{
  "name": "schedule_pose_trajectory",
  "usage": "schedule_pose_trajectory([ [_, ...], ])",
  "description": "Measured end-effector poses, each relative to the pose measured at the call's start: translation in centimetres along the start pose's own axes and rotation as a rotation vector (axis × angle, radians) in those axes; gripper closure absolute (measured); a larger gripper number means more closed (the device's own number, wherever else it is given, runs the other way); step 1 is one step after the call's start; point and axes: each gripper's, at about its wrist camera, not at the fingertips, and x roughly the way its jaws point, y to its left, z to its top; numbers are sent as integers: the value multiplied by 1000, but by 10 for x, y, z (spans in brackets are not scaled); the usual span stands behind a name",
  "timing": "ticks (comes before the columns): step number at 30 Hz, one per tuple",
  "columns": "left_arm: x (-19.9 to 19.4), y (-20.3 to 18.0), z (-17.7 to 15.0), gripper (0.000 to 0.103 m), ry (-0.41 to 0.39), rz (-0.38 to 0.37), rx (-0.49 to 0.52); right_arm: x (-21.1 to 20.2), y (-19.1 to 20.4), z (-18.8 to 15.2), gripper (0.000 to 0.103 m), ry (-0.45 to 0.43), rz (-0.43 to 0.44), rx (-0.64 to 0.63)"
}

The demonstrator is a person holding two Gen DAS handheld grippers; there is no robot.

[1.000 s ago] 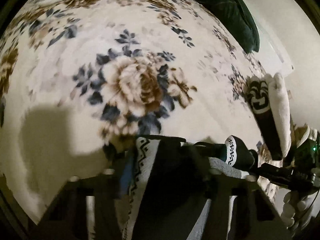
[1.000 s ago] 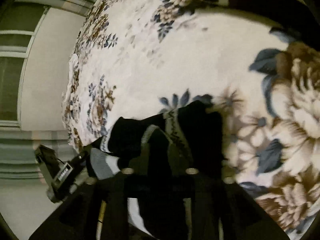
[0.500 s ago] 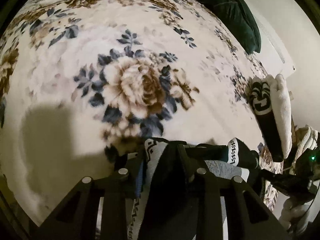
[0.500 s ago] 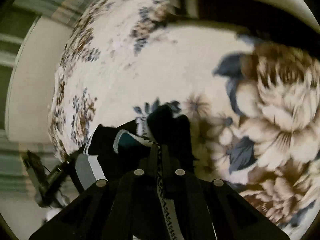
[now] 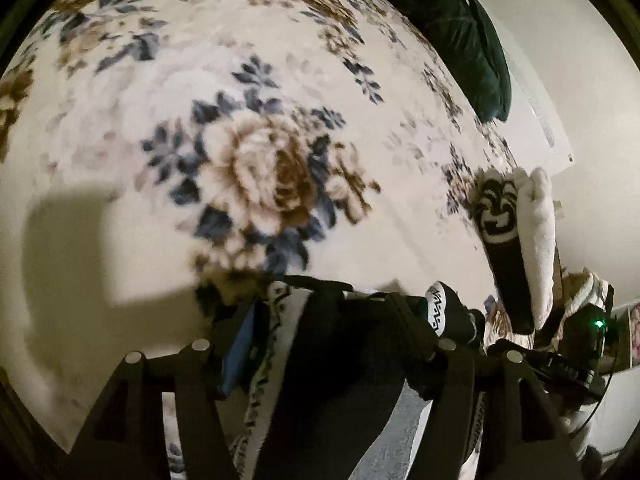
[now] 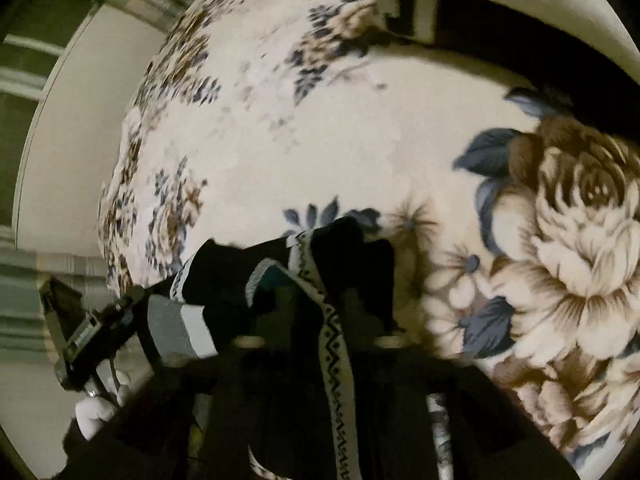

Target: Fold small clothes

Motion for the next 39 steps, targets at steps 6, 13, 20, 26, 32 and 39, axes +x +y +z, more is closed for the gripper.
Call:
schedule_pose_trajectory([
  [6, 4, -23, -4, 90, -38, 85, 123, 30, 10, -5, 95, 72, -67, -49],
  [13, 14, -5, 13, 90, -26, 87, 50, -3, 14, 2, 97, -77, -103, -53],
  [20, 20, 10, 15, 79, 55, 65, -32, 33, -7, 11, 93, 49, -84, 20],
  [26, -17, 1, 1, 14, -3, 158, -39, -11, 15, 4, 58, -44, -88, -101],
  [32, -28, -6, -20, 13, -28, 198, -10, -9, 39, -5, 44, -6, -126, -197],
  [39, 6, 29, -62, 5, 64, 98, -70, 20, -33, -52, 1, 120, 62, -4],
])
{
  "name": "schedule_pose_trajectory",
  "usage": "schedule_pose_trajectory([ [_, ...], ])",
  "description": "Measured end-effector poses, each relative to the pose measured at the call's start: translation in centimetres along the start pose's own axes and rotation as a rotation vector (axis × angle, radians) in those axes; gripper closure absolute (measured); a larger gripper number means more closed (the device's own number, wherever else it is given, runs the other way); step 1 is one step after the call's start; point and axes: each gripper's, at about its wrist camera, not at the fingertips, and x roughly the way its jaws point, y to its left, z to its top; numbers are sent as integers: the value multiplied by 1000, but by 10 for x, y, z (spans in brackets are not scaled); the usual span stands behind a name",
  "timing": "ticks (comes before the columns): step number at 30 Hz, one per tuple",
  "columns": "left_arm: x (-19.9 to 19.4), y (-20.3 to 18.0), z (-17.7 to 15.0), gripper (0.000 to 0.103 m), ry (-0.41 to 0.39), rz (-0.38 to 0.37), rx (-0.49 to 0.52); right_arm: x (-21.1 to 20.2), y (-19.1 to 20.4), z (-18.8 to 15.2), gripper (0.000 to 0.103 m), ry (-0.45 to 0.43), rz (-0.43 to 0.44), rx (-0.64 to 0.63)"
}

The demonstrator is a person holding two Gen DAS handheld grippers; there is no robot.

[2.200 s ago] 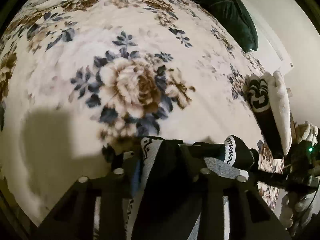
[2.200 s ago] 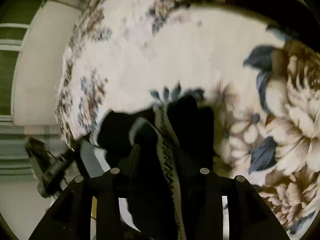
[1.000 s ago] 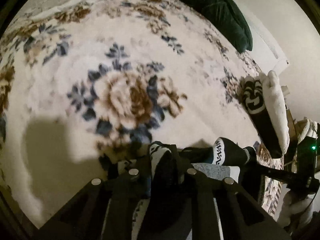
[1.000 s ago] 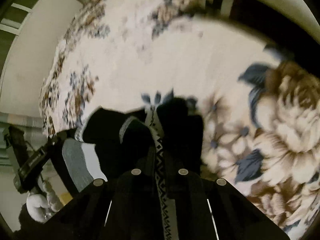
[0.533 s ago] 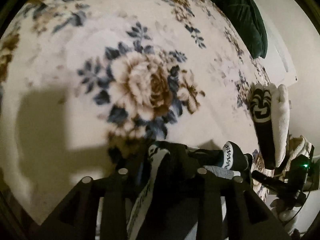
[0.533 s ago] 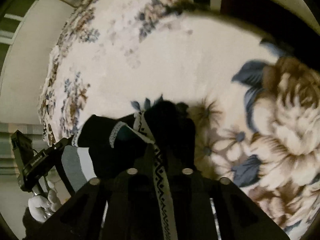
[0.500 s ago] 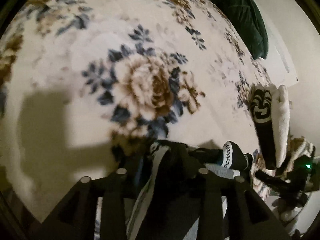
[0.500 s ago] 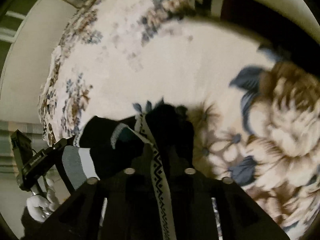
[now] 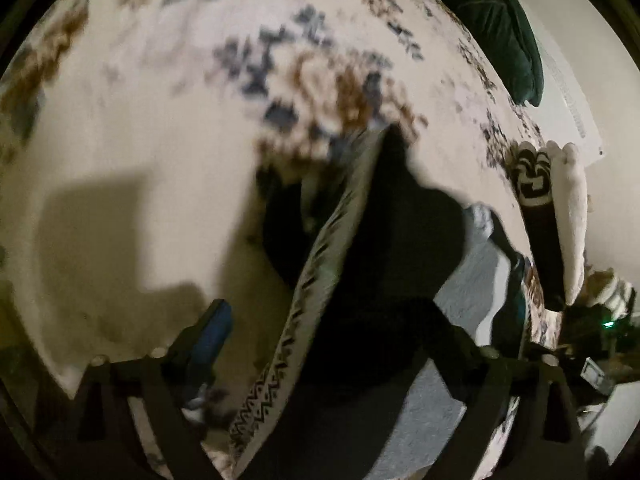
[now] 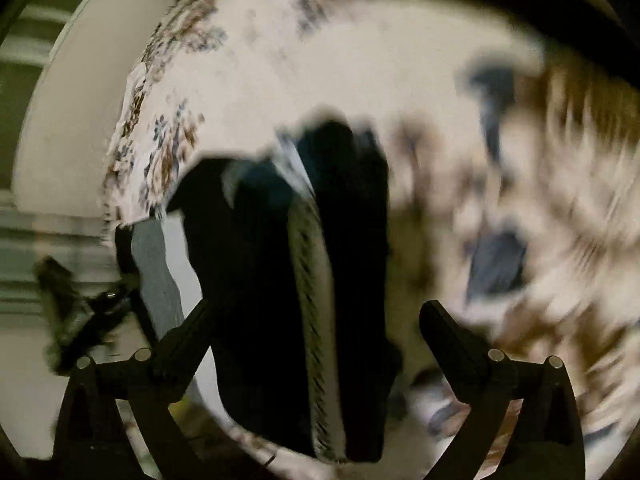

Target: Fold small clothes

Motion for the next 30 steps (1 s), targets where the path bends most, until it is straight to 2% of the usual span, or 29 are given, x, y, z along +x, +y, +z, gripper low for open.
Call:
schedule_pose_trajectory([
  [3, 15, 13, 1, 2, 23, -96, -43, 29, -21, -9, 1, 62, 93, 33],
  [6, 26, 20, 5, 0, 51, -167, -55, 43, -29, -7, 0, 69, 138, 37],
  [10, 36, 26, 10, 0, 83, -233, -66, 46, -32, -3, 0, 81, 204, 56],
  [15, 39, 26, 14, 0, 122, -280, -65, 51, -32, -2, 0, 93, 270, 85],
  [18, 35, 37, 12, 0, 142, -405, -89, 55, -31, 0, 0, 107, 331, 105],
  [19, 33, 42, 10, 0, 143, -463, -106, 56, -30, 0, 0, 112, 329, 100],
  [21, 33, 48, 8, 0, 137, -523, -131, 60, -26, 2, 0, 121, 316, 83],
  [22, 34, 48, 6, 0, 138, -524, -130, 61, -25, 2, 0, 126, 314, 77],
  [26, 24, 34, 4, 0, 120, -432, -78, 58, -15, 7, 2, 145, 262, 46],
  [28, 5, 16, 4, 0, 76, -320, 11, 38, -1, 10, 2, 86, 149, -1],
  [30, -13, -1, 3, 0, 32, -191, 98, 2, 26, 13, 2, -44, -6, -121],
])
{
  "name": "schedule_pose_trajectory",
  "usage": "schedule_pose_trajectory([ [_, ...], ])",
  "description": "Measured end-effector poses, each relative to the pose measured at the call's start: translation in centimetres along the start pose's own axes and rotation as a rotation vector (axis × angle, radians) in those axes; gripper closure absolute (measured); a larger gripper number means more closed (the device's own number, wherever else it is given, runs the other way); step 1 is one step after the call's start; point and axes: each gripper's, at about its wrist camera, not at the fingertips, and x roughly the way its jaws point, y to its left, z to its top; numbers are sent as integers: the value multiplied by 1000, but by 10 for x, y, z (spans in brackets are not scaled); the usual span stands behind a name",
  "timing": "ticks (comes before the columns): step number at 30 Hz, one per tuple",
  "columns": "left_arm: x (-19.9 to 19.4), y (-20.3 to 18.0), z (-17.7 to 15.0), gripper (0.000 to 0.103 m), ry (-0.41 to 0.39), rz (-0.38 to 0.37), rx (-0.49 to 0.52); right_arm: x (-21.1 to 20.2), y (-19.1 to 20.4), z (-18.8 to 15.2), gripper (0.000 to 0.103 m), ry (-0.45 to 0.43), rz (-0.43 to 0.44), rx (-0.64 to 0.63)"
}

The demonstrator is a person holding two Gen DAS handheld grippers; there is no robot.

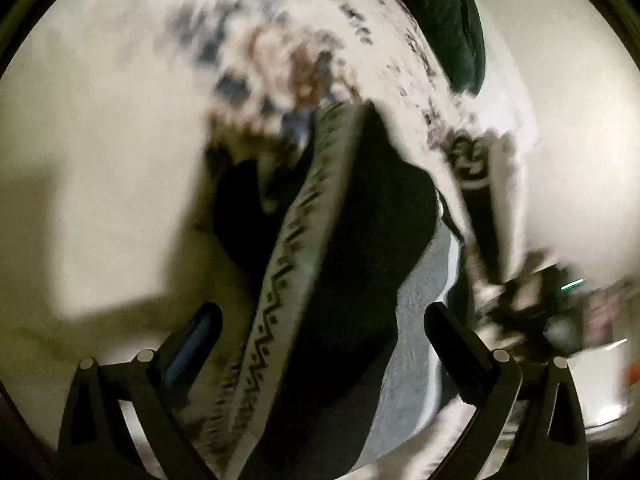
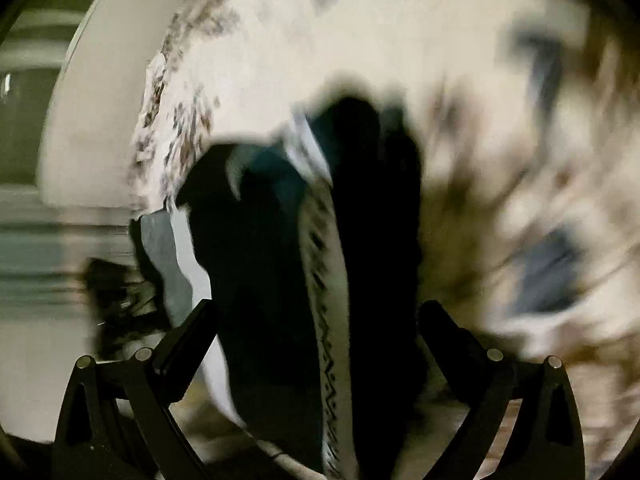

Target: Fold small clothes

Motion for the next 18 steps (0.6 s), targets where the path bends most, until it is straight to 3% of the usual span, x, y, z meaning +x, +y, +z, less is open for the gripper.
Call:
schedule_pose_trajectory([
  [1, -10, -12, 2, 0, -32, 79, 47, -15, 10, 3, 2, -51, -43, -48],
  [4, -29, -40, 13, 0, -107, 204, 100, -37, 58, 15, 1, -136, -110, -244],
  [7, -27, -51, 26, 0, -127, 259, 117, -4, 117, 30, 2, -55, -184, -506],
  [10, -11, -59, 40, 0, -113, 279, 104, 45, 147, 43, 8, 66, -187, -644],
  [11, -11, -56, 42, 0, -114, 269, 99, 59, 151, 44, 27, 104, -190, -671],
  [12, -10, -57, 44, 0, -113, 262, 97, 76, 159, 45, 53, 145, -208, -702],
  [13, -9, -57, 45, 0, -111, 260, 96, 86, 162, 43, 60, 170, -222, -731],
  [14, -12, -52, 43, 0, -111, 256, 98, 88, 165, 44, 74, 172, -220, -750],
  [15, -13, -51, 42, 0, -111, 251, 98, 85, 169, 43, 98, 157, -205, -769],
  [18, -13, -49, 42, 0, -109, 241, 91, 73, 172, 39, 98, 184, -142, -747],
])
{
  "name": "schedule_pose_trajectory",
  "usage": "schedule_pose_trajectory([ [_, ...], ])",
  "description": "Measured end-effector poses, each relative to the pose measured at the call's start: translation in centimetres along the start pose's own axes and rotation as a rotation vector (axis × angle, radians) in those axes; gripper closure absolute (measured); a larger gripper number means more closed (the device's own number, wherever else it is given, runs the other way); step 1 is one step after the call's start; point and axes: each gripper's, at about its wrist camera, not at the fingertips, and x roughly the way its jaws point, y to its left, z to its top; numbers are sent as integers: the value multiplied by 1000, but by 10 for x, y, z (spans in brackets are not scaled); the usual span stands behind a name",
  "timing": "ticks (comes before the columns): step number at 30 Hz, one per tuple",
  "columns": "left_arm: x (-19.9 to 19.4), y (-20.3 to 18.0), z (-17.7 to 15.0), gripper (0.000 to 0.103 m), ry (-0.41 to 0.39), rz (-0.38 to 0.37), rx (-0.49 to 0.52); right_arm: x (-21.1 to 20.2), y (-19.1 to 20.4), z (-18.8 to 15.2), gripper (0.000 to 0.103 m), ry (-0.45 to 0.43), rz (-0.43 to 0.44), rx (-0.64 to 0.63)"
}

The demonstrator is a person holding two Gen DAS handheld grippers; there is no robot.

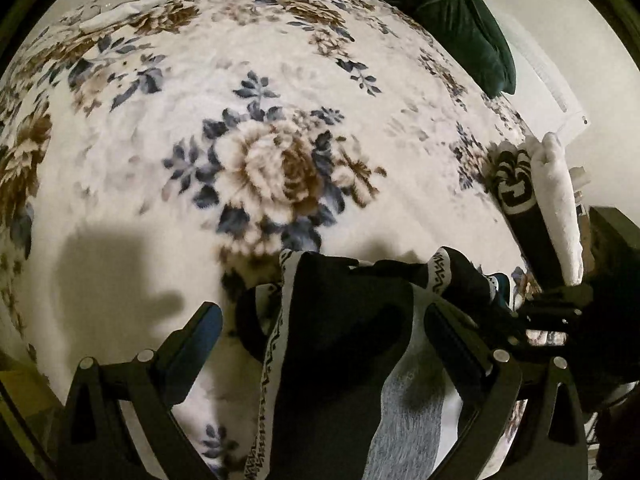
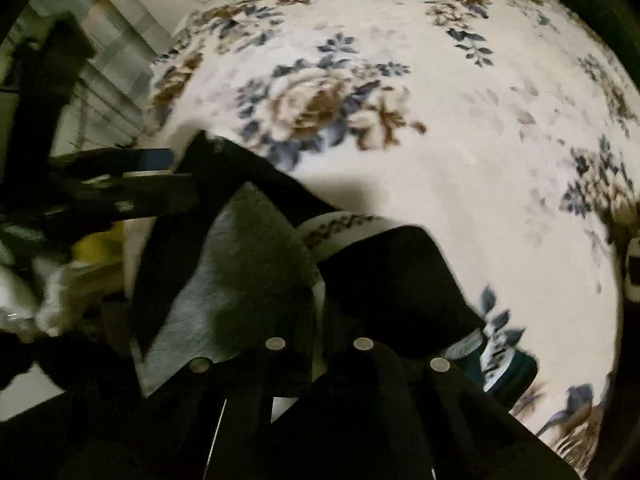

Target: Fold small clothes

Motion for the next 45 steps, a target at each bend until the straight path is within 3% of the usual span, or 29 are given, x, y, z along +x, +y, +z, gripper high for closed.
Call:
schedule_pose_trajectory([
  [3, -2, 6, -1, 0, 3, -16, -18, -5, 3, -9, 98, 34, 134, 39],
  [6, -7, 9, 0, 0, -4, -29, -29, -6, -4, -16, 98, 103, 383, 147],
  [7, -9, 10, 2, 0, -6, -31, -27, -8, -5, -18, 98, 111, 421, 162],
  [8, -8, 10, 3, 0, -7, -30, -25, -9, -9, -16, 98, 105, 423, 177],
  [12, -7, 8, 10, 0, -4, -33, -13, -13, -34, -3, 97, 40, 197, 234],
  [14, -7, 7, 12, 0, -6, -37, -2, -16, -38, 2, 94, 17, 184, 234],
  [16, -8, 5, 14, 0, -10, -40, 8, -17, -28, 5, 71, 25, 134, 157],
  [17, -7, 4, 14, 0, -10, -40, 9, -16, -18, 7, 45, 42, 106, 90],
  [18, -7, 5, 15, 0, -10, -39, 10, -14, -13, 9, 28, 44, 84, 48],
  [20, -6, 5, 15, 0, -10, -36, 1, -12, -4, 12, 23, 49, 54, -41],
  [22, -5, 6, 16, 0, -9, -38, -14, 2, 2, 19, 23, 83, -16, -104],
  [23, -5, 8, 16, 0, -9, -38, -17, 8, 2, 21, 36, 94, -25, -122],
  [24, -5, 8, 16, 0, -11, -39, -21, 15, 0, 22, 68, 108, -6, -129],
  [26, -8, 9, 15, 0, -19, -38, -20, 17, -7, 24, 89, 116, 4, -92],
  [27, -10, 9, 15, 0, -22, -35, -17, 10, -9, 22, 92, 91, 27, -84],
  [29, -12, 10, 14, 0, -25, -33, -15, 0, -8, 16, 93, 85, 68, -87],
  [32, -12, 11, 14, 0, -23, -46, -17, -8, -6, 5, 93, 134, 201, -54],
  [35, -11, 7, 14, 0, -17, -48, 1, 1, -13, -6, 93, 274, 545, 91],
  [37, -8, 4, 15, 0, -10, -45, 11, 20, -37, -3, 93, 331, 614, 253],
  [40, -3, 2, 16, 0, 2, -37, 18, 32, -88, 8, 86, 252, 446, 438],
  [41, -2, 1, 16, 0, 4, -33, 20, 29, -103, 12, 77, 205, 412, 493],
  [42, -1, 0, 16, 0, 7, -32, 25, 17, -116, 14, 61, 120, 343, 540],
  [44, 2, -1, 16, 0, 12, -29, 31, -5, -121, 12, 50, 25, 284, 545],
  [45, 3, -1, 16, 0, 16, -27, 33, -20, -120, 7, 49, -25, 283, 548],
])
